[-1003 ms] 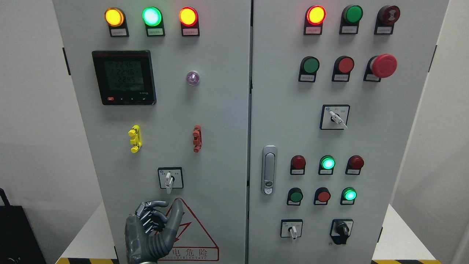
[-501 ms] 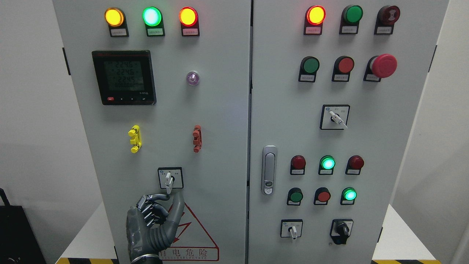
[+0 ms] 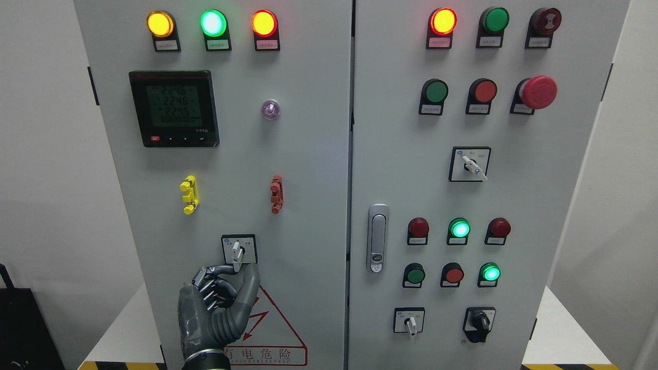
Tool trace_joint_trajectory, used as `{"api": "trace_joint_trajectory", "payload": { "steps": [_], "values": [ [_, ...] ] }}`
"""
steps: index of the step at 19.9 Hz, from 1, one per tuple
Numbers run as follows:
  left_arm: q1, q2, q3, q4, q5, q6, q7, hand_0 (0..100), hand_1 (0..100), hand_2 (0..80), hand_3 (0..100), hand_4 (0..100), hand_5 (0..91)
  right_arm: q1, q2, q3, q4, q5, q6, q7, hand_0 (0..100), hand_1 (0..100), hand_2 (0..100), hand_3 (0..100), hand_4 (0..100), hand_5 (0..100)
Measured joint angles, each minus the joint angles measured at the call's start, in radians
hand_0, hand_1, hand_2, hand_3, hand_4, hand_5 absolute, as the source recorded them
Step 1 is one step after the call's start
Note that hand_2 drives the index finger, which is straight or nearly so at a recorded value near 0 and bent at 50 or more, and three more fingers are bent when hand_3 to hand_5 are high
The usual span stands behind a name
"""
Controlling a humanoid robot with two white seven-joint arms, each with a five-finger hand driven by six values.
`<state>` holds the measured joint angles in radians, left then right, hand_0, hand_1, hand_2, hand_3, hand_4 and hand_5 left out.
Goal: Turn on light switch 1
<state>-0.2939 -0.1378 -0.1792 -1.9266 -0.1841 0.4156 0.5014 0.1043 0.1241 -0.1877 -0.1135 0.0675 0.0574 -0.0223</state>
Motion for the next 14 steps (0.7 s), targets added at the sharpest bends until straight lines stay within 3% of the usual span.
{"api": "trace_joint_trajectory", "payload": {
  "steps": [14],
  "values": [
    [-0.033, -0.004, 0.001, 0.0, -0.003, 0.041, 0.005, 16, 67, 57.2, 91, 91, 80.5, 0.0, 0.0, 0.0, 0.0, 0.0, 0.0, 0.0, 0, 0, 0, 0, 0, 0]
  ]
}}
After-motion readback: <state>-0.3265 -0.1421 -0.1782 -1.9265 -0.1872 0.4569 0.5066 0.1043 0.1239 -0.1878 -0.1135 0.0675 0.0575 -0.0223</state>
